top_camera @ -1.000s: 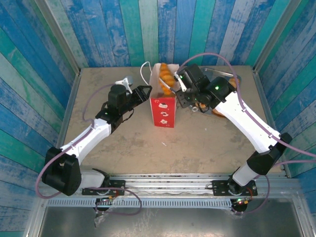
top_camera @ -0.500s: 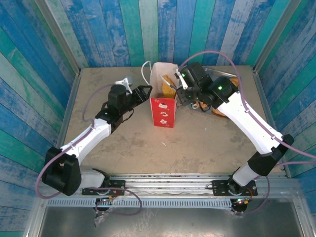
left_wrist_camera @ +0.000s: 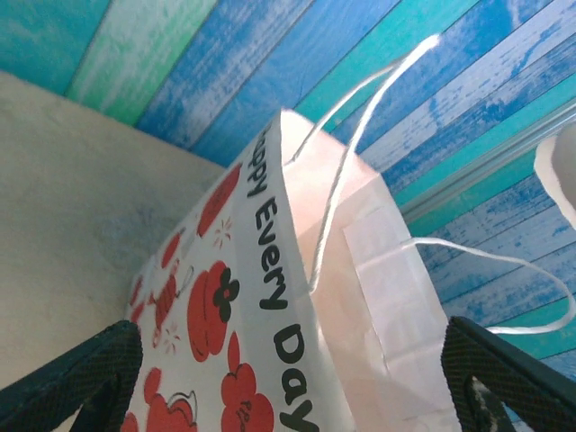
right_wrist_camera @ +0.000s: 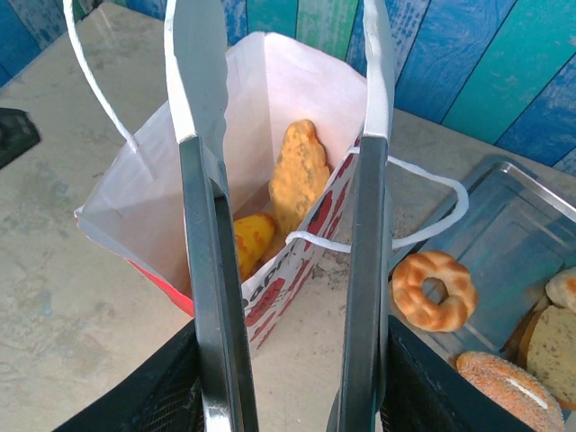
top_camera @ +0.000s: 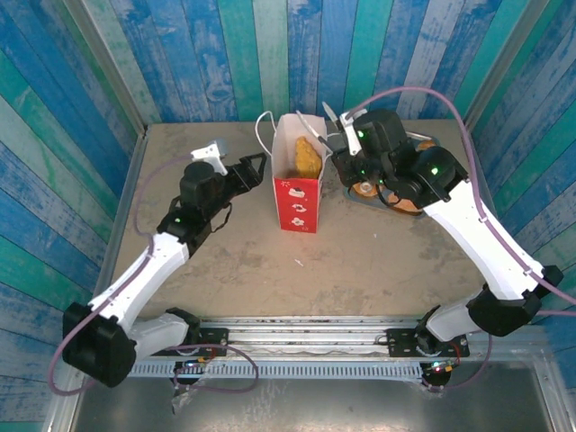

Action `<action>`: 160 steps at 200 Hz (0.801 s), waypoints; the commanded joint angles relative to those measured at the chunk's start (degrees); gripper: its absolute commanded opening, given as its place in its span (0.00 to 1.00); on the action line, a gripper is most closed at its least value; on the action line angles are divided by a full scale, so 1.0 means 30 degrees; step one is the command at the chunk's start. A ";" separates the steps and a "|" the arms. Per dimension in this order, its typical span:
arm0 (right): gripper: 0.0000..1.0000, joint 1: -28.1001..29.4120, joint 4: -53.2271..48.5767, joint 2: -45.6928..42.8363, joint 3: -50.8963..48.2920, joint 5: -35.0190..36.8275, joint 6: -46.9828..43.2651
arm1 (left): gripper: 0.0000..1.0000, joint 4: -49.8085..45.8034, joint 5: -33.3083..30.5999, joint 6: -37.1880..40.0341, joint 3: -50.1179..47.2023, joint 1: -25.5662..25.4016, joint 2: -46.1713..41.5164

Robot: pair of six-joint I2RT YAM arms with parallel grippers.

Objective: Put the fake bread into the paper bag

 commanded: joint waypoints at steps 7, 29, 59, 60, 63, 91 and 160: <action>0.49 -0.0758 0.0595 -0.1138 0.0131 0.0078 0.0448 | 0.95 -0.1371 -0.2080 0.1686 -0.0681 -0.0001 -0.2054; 0.48 -0.2222 0.0398 -0.1846 -0.0352 -0.0562 0.0714 | 0.99 -0.1795 -0.3470 0.2254 -0.1456 -0.0016 -0.3479; 0.49 -0.4878 -0.0238 -0.2591 -0.1659 -0.1707 0.0864 | 0.94 -0.2198 -0.5230 0.2575 -0.2657 0.0000 -0.5427; 0.49 -0.4952 -0.0275 -0.2616 -0.1706 -0.1736 0.0852 | 0.94 -0.2221 -0.5279 0.2582 -0.2679 -0.0001 -0.5473; 0.49 -0.5200 -0.0400 -0.2674 -0.1845 -0.1823 0.0806 | 0.94 -0.2278 -0.5439 0.2621 -0.2776 -0.0001 -0.5642; 0.49 -0.8082 -0.1247 -0.3104 -0.3492 -0.2830 0.0587 | 0.94 -0.2647 -0.6424 0.2963 -0.3422 -0.0001 -0.6827; 0.50 -1.0915 -0.1632 -0.0943 -0.7575 -0.5107 -0.0140 | 0.94 -0.2746 -0.6829 0.3277 -0.3977 -0.0001 -0.7078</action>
